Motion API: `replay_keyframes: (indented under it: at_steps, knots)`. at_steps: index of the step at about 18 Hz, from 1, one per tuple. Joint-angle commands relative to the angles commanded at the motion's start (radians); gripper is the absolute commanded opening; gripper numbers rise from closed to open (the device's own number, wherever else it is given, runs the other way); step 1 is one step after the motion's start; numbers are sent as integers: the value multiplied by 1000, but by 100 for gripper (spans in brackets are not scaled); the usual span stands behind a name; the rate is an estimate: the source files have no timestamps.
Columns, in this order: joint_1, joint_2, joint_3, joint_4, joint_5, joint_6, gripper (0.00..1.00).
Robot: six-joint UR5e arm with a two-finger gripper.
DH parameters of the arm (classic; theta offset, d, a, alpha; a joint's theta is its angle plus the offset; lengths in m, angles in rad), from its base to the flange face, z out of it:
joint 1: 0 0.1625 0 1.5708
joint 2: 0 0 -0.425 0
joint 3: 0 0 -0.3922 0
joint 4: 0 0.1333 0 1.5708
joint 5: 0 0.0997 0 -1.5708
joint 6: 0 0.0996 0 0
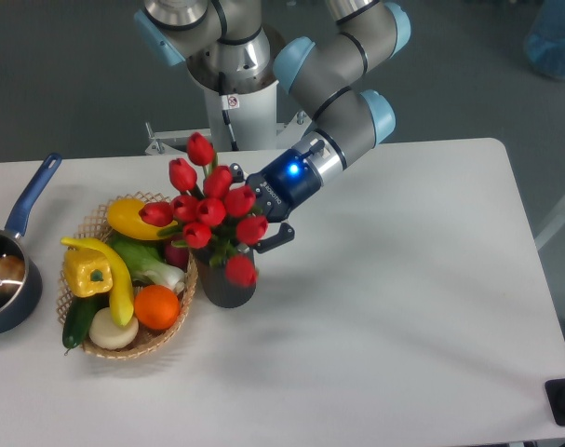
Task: Insert the flowers into the vase
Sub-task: 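Push the tulips further down into the vase with the gripper, then open the gripper to release the tulips in the vase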
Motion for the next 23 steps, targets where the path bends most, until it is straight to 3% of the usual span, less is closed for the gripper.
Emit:
replay_keyframes:
  at_steps: [13,17,23]
  knots:
    - [51,2,5,0,2,0,100]
    - [71,43,26,0,155,-2,100]
    - [72,80,14,-3,173,-2,100]
